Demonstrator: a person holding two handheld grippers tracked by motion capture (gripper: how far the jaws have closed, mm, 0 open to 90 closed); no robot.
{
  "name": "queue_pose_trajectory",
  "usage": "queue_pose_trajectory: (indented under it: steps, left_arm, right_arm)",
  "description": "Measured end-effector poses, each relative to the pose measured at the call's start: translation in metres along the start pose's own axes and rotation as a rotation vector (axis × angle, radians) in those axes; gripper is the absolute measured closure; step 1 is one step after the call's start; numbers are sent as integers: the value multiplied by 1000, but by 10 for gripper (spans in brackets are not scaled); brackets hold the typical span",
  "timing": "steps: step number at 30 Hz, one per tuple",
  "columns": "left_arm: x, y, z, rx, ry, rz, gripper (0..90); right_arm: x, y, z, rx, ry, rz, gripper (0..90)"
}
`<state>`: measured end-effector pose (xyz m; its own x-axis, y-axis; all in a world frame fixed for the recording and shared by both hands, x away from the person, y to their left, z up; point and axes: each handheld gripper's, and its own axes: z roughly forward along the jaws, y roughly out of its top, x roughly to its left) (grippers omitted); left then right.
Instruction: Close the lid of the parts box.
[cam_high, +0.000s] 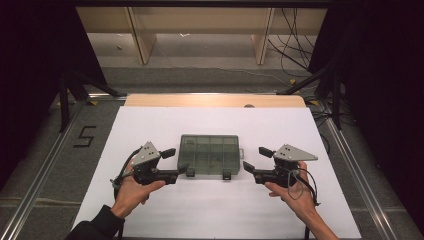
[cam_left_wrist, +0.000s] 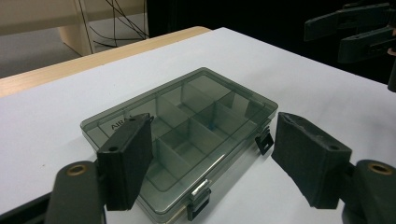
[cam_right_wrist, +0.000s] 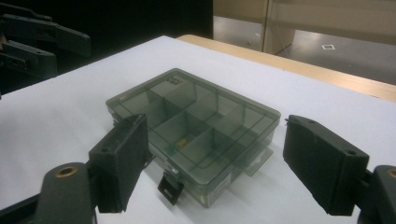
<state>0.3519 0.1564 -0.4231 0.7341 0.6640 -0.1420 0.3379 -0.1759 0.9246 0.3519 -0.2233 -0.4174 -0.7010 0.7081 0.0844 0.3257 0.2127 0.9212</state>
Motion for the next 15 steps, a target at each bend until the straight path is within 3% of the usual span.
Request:
queue_pose_trajectory:
  steps: [4, 5, 9, 10, 15]
  left_arm:
    - [-2, 1, -3, -20, -5, 11, 264]
    - [-3, 1, -4, -20, 1, 17, 262]
    - [-6, 0, -7, -29, -3, 14, 255]
    - [-6, 0, -8, -30, -9, 29, 254]
    - [-9, -1, -11, -34, -6, 17, 249]
  right_arm:
    - [2, -3, -2, -22, -4, 2, 213]
    - [3, -3, -4, -1, -4, 6, 213]
    - [7, -7, -6, -13, -14, 12, 204]
    - [7, -7, -7, -9, -7, 15, 204]
    - [11, -8, -11, -33, 4, 32, 203]
